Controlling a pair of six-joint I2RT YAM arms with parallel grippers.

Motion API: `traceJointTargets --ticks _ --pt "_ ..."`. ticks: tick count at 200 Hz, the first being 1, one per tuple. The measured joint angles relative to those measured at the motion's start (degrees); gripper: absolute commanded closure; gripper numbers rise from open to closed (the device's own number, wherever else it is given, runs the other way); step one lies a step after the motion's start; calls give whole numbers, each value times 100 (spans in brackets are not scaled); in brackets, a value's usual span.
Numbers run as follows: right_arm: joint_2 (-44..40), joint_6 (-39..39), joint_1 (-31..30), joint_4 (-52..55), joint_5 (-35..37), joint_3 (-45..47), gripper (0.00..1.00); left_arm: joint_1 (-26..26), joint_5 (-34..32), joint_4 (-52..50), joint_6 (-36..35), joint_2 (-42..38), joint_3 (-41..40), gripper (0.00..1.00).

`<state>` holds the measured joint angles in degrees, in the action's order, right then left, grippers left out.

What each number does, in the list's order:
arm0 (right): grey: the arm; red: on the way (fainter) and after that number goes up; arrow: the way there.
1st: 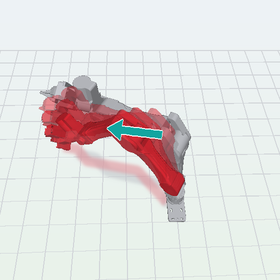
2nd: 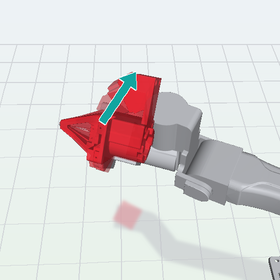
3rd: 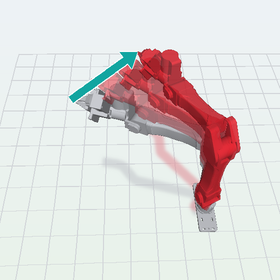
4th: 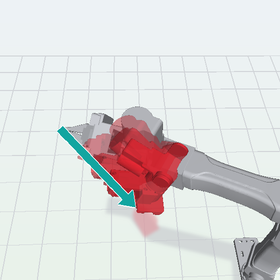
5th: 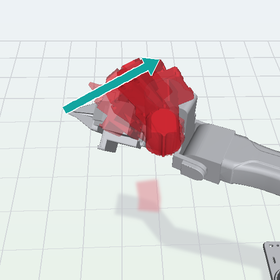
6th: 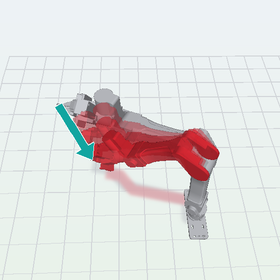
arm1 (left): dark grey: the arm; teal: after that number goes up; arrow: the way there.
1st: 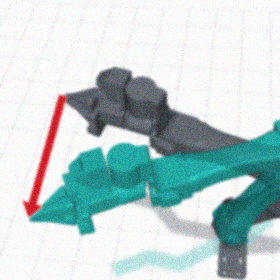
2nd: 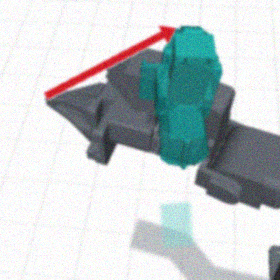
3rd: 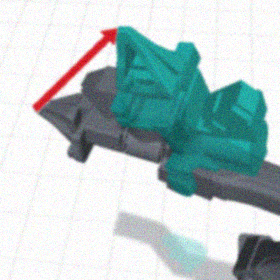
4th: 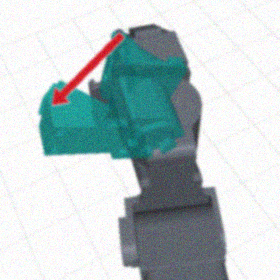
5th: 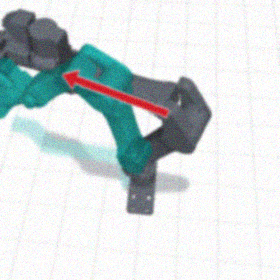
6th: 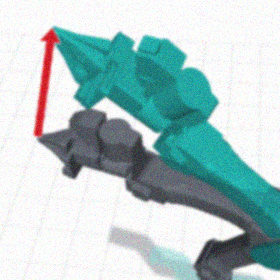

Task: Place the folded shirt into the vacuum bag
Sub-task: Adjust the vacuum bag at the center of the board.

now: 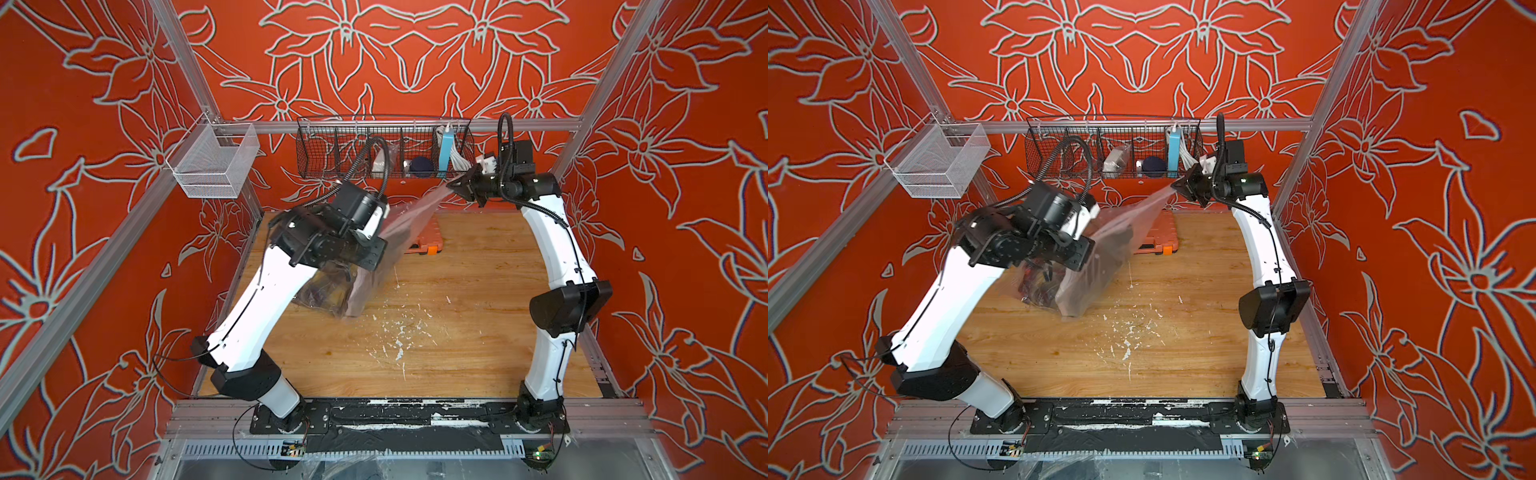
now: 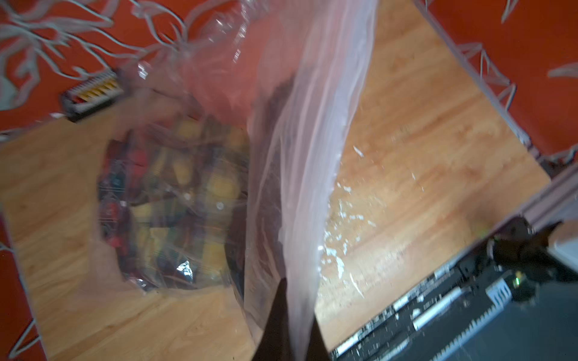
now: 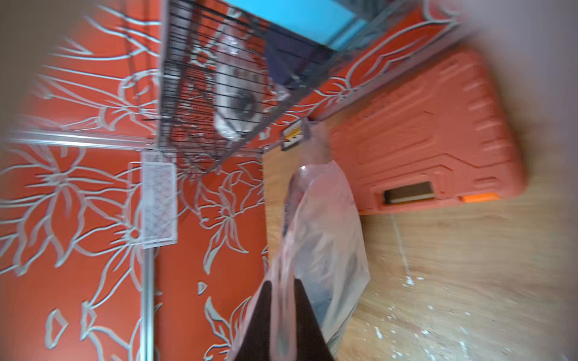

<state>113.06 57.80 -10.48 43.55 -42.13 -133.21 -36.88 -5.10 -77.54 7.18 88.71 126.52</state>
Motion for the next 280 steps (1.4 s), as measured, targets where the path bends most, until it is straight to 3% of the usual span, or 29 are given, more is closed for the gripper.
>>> traceJointTargets --ticks 21,44,61,84,111,125,137,151,176,214,243,256,280 --pt "-234 44 -37 -262 -203 162 100 -186 162 289 120 -435 -341 100" --pt "-420 -393 -42 332 26 459 100 -476 402 531 280 -828 -1622 100" --pt "-372 -614 -31 811 302 811 100 -262 472 431 389 -702 -2144 100" --pt "70 -636 -55 1005 372 603 100 507 175 173 505 -173 -1244 100" --pt "798 -385 -208 728 -35 -1130 100 688 44 98 529 59 363 100" --pt "863 -267 -219 525 -205 -1777 100 538 59 199 533 -173 474 100" --pt "638 -267 -188 439 -289 -1827 100 354 166 391 573 -531 4 100" --pt "98 -385 -144 426 -245 -1084 100 72 306 728 636 -981 -1099 100" --pt "-802 -647 39 407 2 1088 100 -437 634 1189 850 -1311 -3010 100" --pt "-911 -1016 466 601 444 3001 100 -999 1051 2017 1239 -887 -4214 100" --pt "-1261 -1233 693 420 599 3775 100 -1255 1759 2765 1644 -1388 -4822 61" --pt "-1550 -1272 852 232 654 4249 100 -1294 2090 3106 1869 -1790 -5311 54" --pt "-1993 -1292 1084 -149 656 5119 100 -1032 2208 3353 2245 -2426 -6183 53"
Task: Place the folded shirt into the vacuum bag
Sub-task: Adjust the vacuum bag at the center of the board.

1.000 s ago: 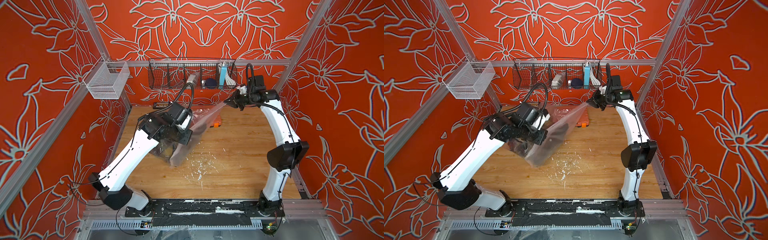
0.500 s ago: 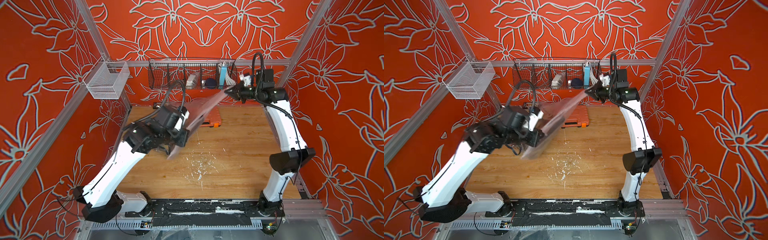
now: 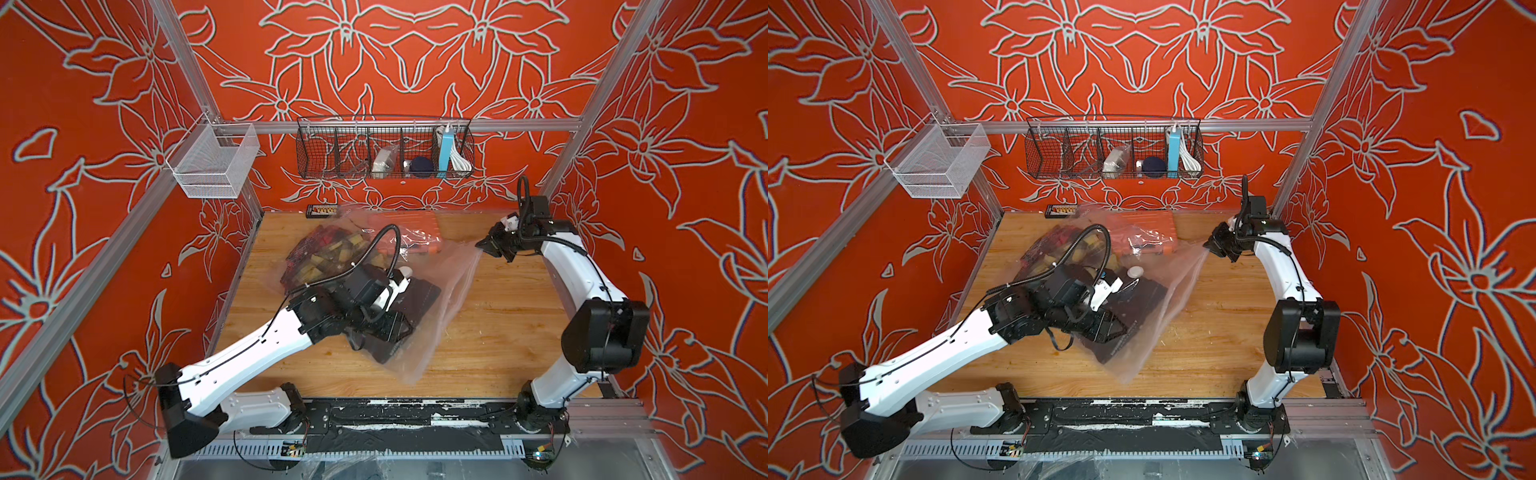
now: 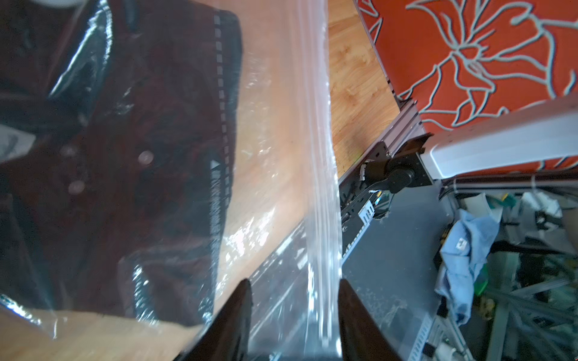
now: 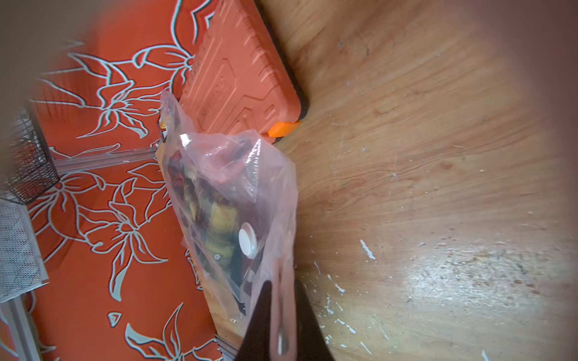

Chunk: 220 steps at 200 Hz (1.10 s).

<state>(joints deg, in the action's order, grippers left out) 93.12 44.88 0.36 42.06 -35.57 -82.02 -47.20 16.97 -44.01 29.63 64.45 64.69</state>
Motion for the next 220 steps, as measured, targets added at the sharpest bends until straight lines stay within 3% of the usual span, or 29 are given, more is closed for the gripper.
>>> traceJointTargets --ticks 39,90,164,220 --pt "-146 -4 52 -470 0 769 100 1257 -894 46 562 -280 -1115 53" --pt "-236 -9 127 -942 -22 1344 100 1808 -1497 573 966 413 -2100 53" --pt "-1161 511 133 -1676 -422 3027 100 2911 -1816 1434 721 1978 -1663 53" --pt "-2218 833 0 -1670 -595 3713 100 3646 -2118 1145 227 2691 -629 53"
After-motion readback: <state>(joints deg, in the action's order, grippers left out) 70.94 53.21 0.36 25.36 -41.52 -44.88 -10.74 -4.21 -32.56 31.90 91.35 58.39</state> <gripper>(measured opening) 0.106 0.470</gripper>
